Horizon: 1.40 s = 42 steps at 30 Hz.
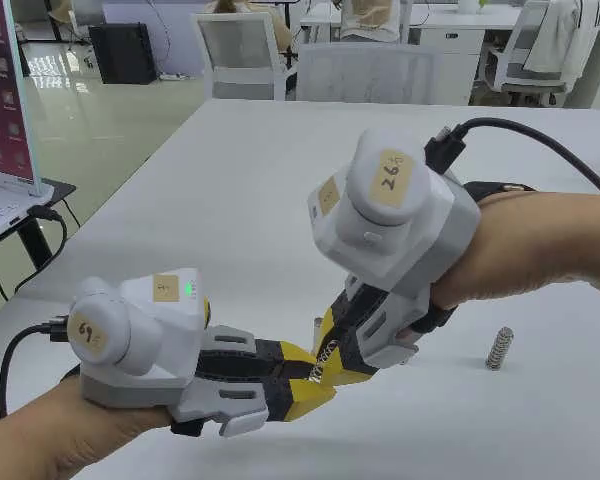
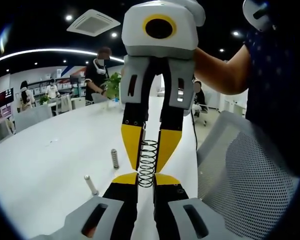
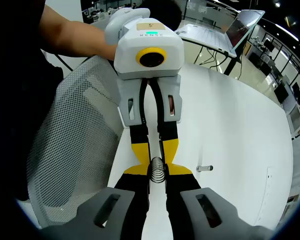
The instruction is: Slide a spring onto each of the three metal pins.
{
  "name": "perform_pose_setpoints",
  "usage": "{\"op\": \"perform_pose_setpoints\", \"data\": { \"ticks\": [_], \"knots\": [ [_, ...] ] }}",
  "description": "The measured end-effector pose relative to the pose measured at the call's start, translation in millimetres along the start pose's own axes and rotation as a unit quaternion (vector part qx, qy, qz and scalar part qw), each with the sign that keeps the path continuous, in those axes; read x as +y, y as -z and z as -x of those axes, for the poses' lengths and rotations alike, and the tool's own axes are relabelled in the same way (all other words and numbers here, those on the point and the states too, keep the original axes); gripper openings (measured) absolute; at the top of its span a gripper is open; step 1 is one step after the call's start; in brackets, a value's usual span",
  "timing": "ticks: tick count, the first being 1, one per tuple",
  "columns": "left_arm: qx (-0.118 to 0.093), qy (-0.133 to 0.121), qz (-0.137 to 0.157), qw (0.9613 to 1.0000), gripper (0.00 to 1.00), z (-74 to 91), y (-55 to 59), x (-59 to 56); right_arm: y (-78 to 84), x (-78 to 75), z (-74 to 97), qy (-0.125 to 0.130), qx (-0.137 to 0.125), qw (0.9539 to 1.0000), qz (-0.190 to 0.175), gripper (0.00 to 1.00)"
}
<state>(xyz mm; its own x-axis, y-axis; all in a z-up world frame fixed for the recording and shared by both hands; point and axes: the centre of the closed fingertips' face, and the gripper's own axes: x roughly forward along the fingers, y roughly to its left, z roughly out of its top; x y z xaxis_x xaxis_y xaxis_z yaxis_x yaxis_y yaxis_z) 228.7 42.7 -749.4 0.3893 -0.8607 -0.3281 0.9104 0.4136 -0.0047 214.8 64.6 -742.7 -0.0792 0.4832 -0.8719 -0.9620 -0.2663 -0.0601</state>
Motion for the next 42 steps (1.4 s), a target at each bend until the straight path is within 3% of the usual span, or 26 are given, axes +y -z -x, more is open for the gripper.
{"op": "perform_pose_setpoints", "data": {
  "ticks": [11, 27, 42],
  "knots": [
    [0.002, -0.004, 0.009, 0.9999, 0.1, 0.9, 3.2, 3.4, 2.0, -2.9, -1.0, -0.001, 0.01, 0.9999, 0.004, 0.09],
    [0.002, -0.036, 0.043, 0.9984, 0.35, 7.1, 11.1, 19.3, 10.0, -13.7, 2.9, 0.011, 0.016, 0.9998, -0.005, 0.09],
    [0.006, -0.055, 0.03, 0.998, 0.43, 16.0, 10.6, 33.9, 23.6, -25.7, 10.8, 0.02, 0.023, 0.9993, -0.02, 0.09]
  ]
}}
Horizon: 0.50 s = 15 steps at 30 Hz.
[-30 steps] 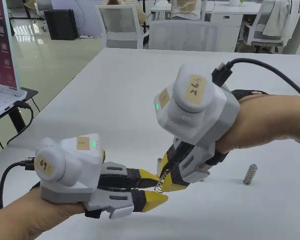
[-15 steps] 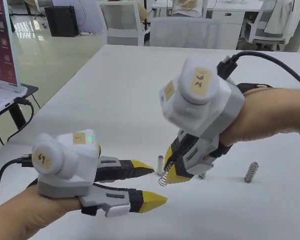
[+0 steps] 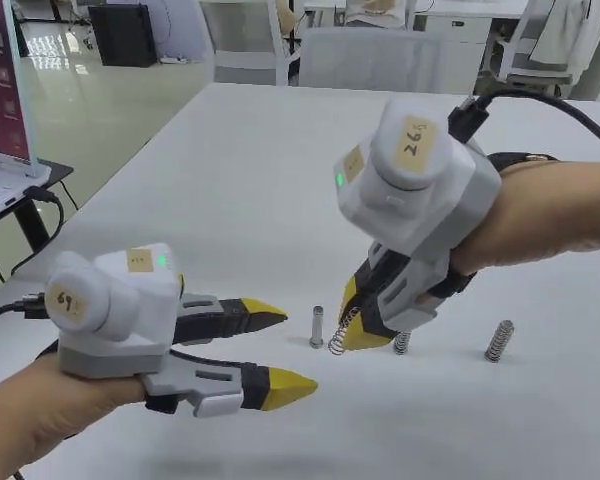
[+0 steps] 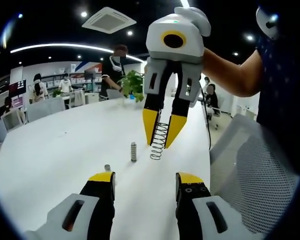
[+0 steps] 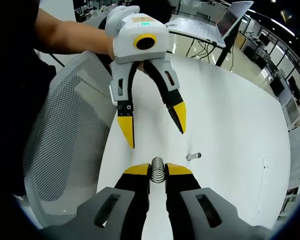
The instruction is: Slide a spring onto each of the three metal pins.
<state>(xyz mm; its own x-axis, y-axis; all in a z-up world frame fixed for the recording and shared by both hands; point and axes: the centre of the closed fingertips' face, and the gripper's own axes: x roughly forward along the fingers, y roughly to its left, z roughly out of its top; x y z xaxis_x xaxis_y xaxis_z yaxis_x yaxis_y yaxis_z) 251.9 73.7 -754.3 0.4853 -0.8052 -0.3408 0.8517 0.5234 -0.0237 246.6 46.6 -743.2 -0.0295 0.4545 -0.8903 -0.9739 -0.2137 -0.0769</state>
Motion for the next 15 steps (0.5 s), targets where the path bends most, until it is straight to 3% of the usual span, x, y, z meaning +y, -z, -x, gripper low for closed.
{"op": "perform_pose_setpoints", "data": {
  "ticks": [8, 15],
  "knots": [
    [0.013, -0.012, -0.007, 0.9998, 0.44, 6.9, 8.0, 9.0, 4.0, -10.3, 6.5, 0.009, 0.001, 0.9999, -0.006, 0.09],
    [0.032, -0.015, -0.016, 0.9993, 0.48, 2.8, 20.2, 6.7, 5.8, -23.0, 9.2, 0.019, 0.007, 0.9998, -0.008, 0.09]
  ]
}}
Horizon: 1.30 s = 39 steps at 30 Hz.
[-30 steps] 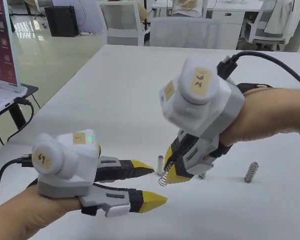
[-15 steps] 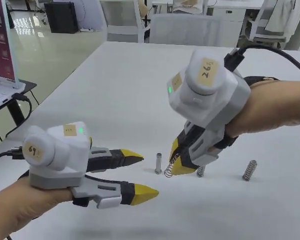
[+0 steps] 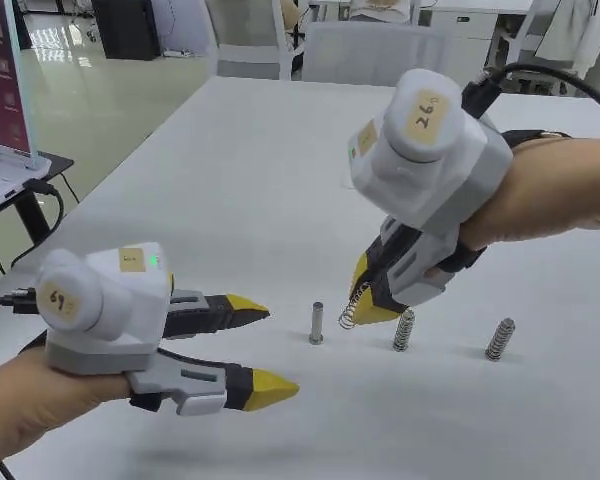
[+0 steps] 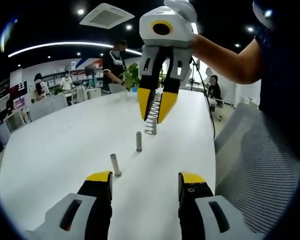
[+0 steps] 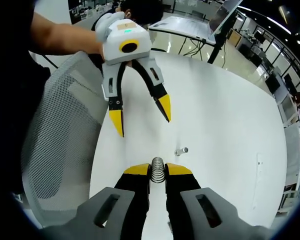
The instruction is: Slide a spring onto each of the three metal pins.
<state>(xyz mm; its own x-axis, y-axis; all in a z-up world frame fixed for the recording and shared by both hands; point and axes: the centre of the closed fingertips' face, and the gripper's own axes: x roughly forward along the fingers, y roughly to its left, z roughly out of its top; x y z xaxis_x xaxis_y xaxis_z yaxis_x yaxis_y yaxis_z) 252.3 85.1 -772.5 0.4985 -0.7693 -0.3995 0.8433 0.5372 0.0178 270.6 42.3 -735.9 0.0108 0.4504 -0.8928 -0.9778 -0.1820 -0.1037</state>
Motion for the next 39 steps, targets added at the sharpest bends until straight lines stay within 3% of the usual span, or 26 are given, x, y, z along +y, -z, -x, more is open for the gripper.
{"op": "perform_pose_setpoints", "data": {
  "ticks": [12, 21, 39],
  "knots": [
    [0.005, -0.015, 0.007, 0.9999, 0.53, -1.8, 7.8, 2.8, -4.5, -32.6, -2.6, 0.021, 0.013, 0.9997, 0.003, 0.09],
    [0.008, -0.02, 0.01, 0.9997, 0.55, -1.4, 11.2, 1.7, -8.6, -46.0, -16.6, 0.013, 0.027, 0.9995, 0.006, 0.09],
    [0.008, -0.021, 0.011, 0.9997, 0.59, -2.5, 13.4, 0.5, -2.6, -52.8, -50.0, -0.005, 0.061, 0.9981, 0.0, 0.09]
  ]
}}
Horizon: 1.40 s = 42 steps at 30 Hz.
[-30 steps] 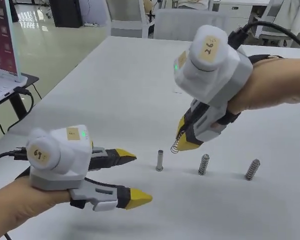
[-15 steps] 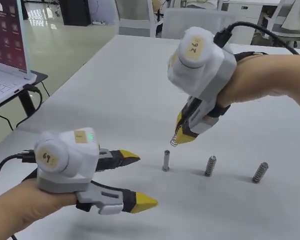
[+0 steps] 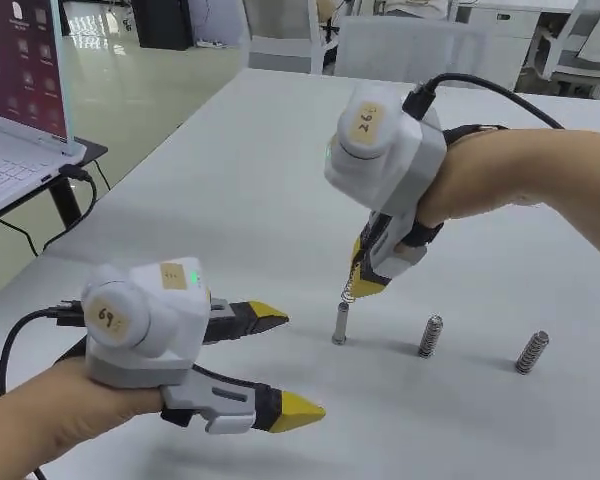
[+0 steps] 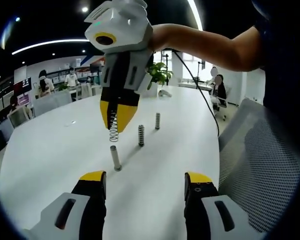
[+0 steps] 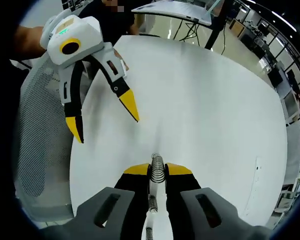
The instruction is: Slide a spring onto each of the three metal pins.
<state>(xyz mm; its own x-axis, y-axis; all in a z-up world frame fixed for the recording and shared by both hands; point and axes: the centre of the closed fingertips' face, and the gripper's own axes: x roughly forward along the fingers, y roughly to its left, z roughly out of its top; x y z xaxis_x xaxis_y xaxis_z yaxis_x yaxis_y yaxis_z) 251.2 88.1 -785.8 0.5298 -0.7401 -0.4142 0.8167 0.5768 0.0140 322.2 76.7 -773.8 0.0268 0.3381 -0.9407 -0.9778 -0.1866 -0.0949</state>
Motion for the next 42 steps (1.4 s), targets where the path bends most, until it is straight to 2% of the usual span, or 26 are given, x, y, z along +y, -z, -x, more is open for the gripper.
{"op": "perform_pose_setpoints", "data": {
  "ticks": [26, 42],
  "knots": [
    [-0.008, -0.001, 0.005, 1.0, 0.58, 0.2, -2.6, 1.9, 8.2, 0.4, -31.2, -0.023, 0.037, 0.999, -0.006, 0.09],
    [-0.007, -0.002, 0.006, 1.0, 0.58, 0.6, -1.8, 2.7, 11.3, 9.0, -56.9, -0.034, 0.049, 0.9982, -0.004, 0.09]
  ]
}}
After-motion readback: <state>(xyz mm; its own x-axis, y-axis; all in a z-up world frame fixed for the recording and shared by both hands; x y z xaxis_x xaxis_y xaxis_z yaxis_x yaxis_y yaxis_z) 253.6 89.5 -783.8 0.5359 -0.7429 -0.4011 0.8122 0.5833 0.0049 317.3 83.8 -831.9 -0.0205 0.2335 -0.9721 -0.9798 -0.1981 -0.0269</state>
